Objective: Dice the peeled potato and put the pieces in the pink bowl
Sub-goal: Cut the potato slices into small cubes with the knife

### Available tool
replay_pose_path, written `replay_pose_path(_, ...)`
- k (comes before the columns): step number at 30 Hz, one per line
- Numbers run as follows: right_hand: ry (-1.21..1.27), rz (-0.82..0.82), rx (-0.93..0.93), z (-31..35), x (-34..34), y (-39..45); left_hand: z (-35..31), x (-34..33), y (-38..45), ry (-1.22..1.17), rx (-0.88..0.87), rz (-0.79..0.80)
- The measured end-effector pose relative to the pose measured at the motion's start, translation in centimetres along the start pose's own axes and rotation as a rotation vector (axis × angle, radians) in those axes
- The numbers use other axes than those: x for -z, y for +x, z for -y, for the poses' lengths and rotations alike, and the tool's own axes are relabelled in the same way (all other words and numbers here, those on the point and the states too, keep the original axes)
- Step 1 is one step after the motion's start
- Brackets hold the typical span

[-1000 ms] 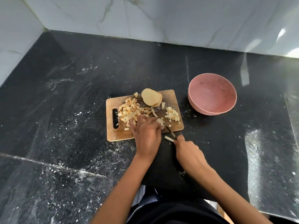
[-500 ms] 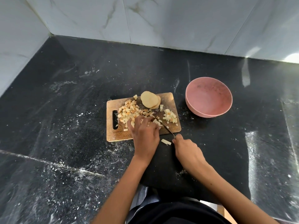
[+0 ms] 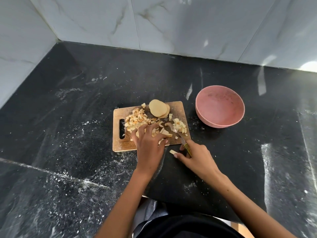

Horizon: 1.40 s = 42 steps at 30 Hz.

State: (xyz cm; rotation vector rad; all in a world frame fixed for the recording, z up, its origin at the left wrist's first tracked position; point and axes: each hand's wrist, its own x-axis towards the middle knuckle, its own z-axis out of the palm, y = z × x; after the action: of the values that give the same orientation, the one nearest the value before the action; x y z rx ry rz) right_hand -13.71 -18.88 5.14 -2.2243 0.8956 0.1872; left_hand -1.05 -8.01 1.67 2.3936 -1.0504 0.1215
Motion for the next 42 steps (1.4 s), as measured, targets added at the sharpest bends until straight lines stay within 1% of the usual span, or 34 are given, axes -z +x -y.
replay_pose_path(4,0.003,-0.041,0.016,0.0,-1.5,0.6,0.3,0.3,-0.2,-0.004,-0.021,0.043)
replay_pose_path(9,0.026,-0.088,0.092,0.4,-0.6,2.4,0.5,0.7,-0.2,0.000,-0.048,0.100)
replay_pose_path(11,0.015,-0.106,0.127,0.9,-0.1,3.5,0.3,0.8,0.0,-0.002,-0.033,0.100)
replay_pose_path(14,-0.005,-0.077,0.127,1.6,0.3,4.2,-0.1,0.5,0.1,0.000,-0.006,0.094)
replay_pose_path(18,0.073,-0.109,0.116,1.0,1.0,2.9,-0.5,0.1,0.3,-0.012,0.035,0.093)
replay_pose_path(21,0.124,-0.048,0.078,0.1,1.2,0.9,-0.6,-0.2,0.6,-0.028,0.060,0.089)
replay_pose_path(26,0.059,0.055,-0.002,-0.7,0.4,-1.7,-0.6,-0.5,0.7,-0.048,0.054,0.097)
replay_pose_path(35,-0.011,0.100,-0.129,0.6,-0.9,-2.1,-1.9,-0.6,1.0,-0.062,0.142,0.101)
replay_pose_path(39,-0.103,0.126,-0.186,1.3,-1.4,-1.4,-2.2,-0.8,1.0,-0.041,0.156,0.104)
replay_pose_path(42,-0.173,0.148,-0.181,0.8,-1.5,-2.6,-2.3,-0.9,0.8,-0.049,0.154,0.073)
